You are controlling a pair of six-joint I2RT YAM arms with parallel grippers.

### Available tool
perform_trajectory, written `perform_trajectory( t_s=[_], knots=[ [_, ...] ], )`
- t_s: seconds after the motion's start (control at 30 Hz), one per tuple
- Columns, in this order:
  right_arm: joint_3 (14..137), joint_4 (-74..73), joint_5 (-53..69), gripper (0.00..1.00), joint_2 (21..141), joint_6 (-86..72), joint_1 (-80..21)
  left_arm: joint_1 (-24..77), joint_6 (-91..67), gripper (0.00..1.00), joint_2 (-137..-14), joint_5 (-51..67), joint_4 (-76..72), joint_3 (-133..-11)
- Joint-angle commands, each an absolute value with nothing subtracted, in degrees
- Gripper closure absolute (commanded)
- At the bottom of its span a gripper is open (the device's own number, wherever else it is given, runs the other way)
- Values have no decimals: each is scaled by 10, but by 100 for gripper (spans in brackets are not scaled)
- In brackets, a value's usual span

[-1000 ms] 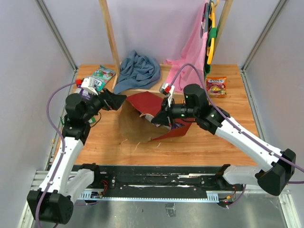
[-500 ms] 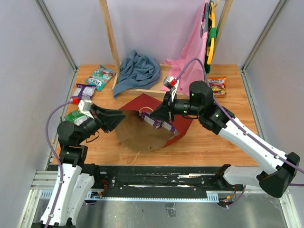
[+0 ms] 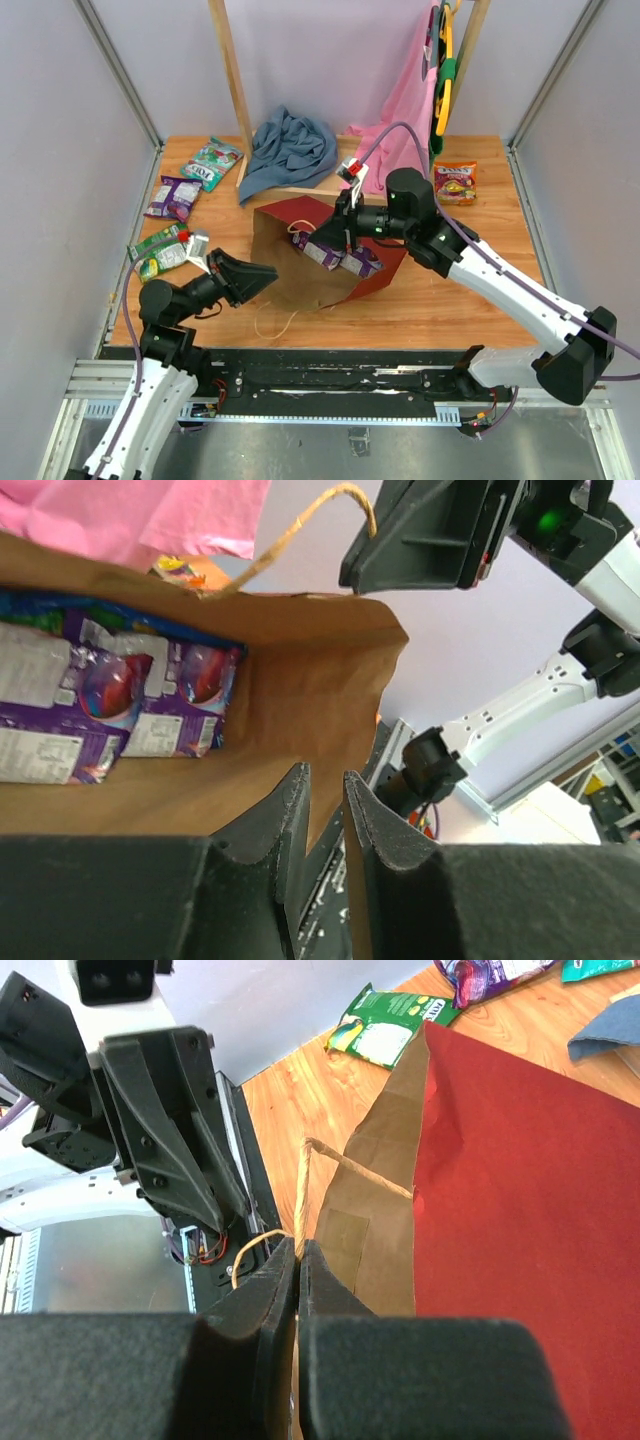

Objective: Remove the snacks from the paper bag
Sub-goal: Take out the snack from the paper bag.

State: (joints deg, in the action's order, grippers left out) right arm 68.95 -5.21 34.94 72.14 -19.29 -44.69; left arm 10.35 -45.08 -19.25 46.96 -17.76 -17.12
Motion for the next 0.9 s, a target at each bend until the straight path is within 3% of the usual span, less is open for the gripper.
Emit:
perform_trajectory(
  t_s=[0.0, 0.3, 0.6, 0.87],
  knots=[
    [712, -19, 343, 99, 728, -205, -452, 181, -430, 78, -197, 363, -154, -155],
    [725, -30, 327, 99, 741, -205, -458, 412, -356, 92, -364, 32, -152, -204],
    [714, -36, 277, 99, 723, -191, -460, 534, -411, 88, -503, -264, -165, -267],
    [706, -47, 254, 99, 707, -174, -460, 662, -401, 88, -615, -437, -179, -349]
  ],
)
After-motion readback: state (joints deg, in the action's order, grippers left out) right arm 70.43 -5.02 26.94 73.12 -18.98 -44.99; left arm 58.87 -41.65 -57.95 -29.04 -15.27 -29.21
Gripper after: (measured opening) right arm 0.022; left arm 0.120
